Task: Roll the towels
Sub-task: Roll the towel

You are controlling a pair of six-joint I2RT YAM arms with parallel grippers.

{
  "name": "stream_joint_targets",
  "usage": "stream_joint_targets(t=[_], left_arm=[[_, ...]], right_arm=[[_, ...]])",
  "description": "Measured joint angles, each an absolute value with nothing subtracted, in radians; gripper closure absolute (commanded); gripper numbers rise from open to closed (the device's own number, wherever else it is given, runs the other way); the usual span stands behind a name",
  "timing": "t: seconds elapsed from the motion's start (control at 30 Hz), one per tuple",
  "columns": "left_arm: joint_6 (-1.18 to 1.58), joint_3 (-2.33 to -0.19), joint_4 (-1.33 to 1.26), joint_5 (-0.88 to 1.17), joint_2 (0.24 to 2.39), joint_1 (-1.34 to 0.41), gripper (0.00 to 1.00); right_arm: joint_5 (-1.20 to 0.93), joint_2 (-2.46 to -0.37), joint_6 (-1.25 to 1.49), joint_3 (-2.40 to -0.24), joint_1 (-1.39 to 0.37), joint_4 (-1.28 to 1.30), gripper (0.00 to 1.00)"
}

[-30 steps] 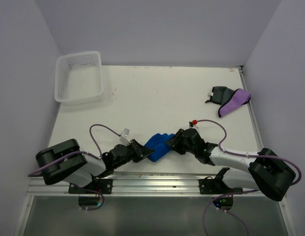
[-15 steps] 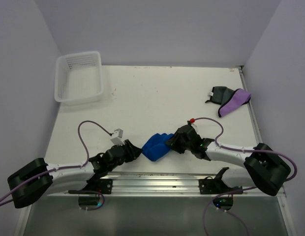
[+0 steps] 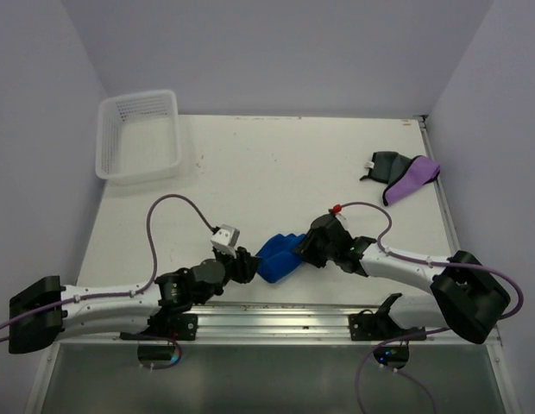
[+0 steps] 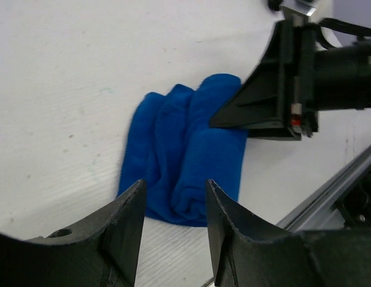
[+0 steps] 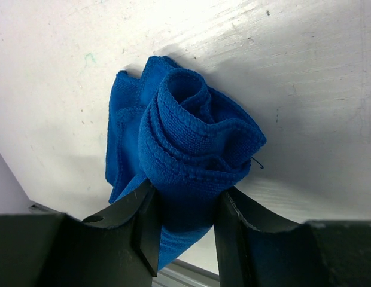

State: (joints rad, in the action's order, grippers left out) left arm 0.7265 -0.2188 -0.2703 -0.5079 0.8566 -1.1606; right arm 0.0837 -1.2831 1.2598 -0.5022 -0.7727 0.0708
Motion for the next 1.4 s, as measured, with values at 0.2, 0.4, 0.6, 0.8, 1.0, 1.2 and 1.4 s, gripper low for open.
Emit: stream_joint_targets(t=[0.2, 0.4, 0.6, 0.8, 1.0, 1.2, 1.4], left_arm=[[0.418, -0.302, -0.387, -0.574, 0.989, -1.348, 0.43], [0.124, -0.278, -0.558, -0.542, 1.021, -1.42, 0.23], [-0.047, -0.24, -0.693, -0.464, 1.075, -1.43, 0.18], [-0.131, -0.24, -0.75, -0.432, 1.217, -1.441, 0.17], [-0.193, -0.242, -0.805, -0.429, 1.321, -1.442, 0.17], [-0.225, -0.262, -0.838, -0.418, 1.396, -1.442, 0.17], [-0.229, -0.283, -0.876, -0.41, 1.447, -1.442, 0.16]], right_arm=[[0.073, -1.282, 1.237, -0.524, -0.751, 0.12, 0.66], [0.036, -1.282, 1.214, -0.524, -0.727, 0.122, 0.65], [0.011, -1.282, 1.195, -0.524, -0.71, 0.123, 0.63], [0.001, -1.282, 1.176, -0.527, -0.701, 0.131, 0.62], [-0.003, -1.269, 1.158, -0.528, -0.69, 0.15, 0.61], [-0.021, -1.262, 1.144, -0.528, -0.675, 0.164, 0.61], [-0.027, -1.262, 1.14, -0.528, -0.673, 0.164, 0.61]])
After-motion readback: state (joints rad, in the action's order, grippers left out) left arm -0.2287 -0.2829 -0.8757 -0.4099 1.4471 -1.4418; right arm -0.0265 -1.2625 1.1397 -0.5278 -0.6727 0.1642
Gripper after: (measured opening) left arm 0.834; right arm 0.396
